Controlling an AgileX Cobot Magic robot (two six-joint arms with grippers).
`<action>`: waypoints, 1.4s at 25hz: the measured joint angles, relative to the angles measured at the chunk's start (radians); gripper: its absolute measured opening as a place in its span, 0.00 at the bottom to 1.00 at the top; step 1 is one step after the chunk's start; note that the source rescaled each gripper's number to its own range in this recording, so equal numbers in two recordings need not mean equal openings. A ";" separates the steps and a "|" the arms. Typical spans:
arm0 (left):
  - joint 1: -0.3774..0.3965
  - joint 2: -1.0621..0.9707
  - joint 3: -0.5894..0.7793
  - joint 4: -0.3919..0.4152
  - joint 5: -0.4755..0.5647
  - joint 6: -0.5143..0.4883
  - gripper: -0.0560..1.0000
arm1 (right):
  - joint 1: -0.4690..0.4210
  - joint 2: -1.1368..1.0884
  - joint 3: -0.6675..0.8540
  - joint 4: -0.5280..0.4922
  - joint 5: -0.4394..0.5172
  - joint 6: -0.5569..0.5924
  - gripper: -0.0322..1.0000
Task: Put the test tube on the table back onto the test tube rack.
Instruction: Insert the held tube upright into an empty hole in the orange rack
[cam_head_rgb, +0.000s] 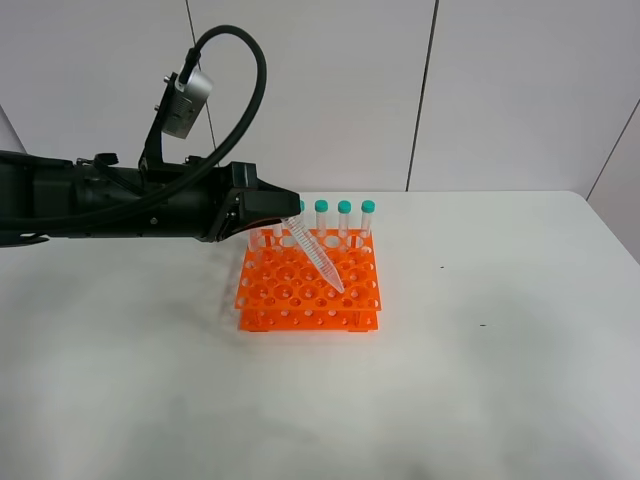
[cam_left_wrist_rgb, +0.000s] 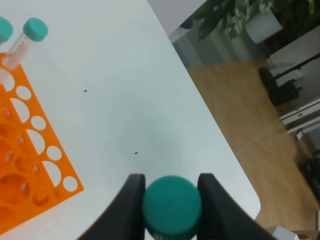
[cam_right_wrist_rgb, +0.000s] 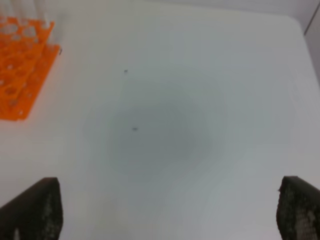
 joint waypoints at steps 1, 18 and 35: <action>0.000 0.000 0.000 0.000 0.000 0.000 0.06 | 0.000 -0.022 0.000 0.000 0.000 0.001 0.94; 0.001 -0.197 -0.081 0.000 -0.002 -0.027 0.06 | 0.000 -0.047 0.000 0.005 0.000 0.003 0.94; 0.008 -0.261 -0.092 0.716 -0.367 -0.071 0.06 | 0.000 -0.047 0.000 0.005 0.000 0.003 0.94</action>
